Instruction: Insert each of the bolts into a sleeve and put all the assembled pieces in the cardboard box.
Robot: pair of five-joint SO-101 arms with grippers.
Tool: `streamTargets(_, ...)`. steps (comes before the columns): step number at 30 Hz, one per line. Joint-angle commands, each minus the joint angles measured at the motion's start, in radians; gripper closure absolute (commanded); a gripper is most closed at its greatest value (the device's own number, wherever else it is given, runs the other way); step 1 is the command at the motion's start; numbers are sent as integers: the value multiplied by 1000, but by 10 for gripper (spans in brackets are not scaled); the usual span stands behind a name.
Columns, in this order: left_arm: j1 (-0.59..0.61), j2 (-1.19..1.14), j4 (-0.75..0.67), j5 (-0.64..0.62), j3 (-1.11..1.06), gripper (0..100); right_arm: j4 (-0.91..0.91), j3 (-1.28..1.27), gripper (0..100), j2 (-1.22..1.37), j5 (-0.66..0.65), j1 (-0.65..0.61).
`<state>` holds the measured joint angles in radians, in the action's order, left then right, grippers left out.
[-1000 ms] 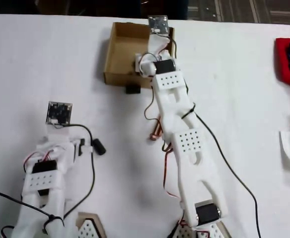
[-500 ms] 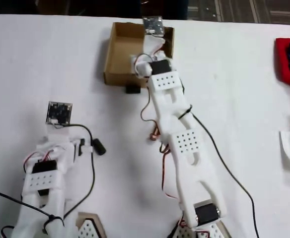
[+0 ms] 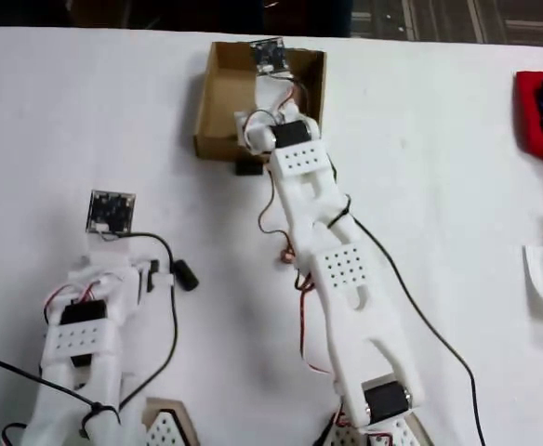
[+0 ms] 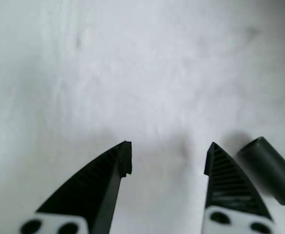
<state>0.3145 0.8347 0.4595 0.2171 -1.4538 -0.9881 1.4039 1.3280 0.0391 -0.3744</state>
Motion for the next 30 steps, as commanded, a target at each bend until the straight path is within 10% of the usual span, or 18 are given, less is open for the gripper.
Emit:
streamTargets(1, -11, -3, -14, 3, 39, 744, 22, 35, 939, -10, -9, 33)
streamTargets(30, -11, -3, -15, 3, 39, 744, -148, 44, 939, -280, -8, 65)
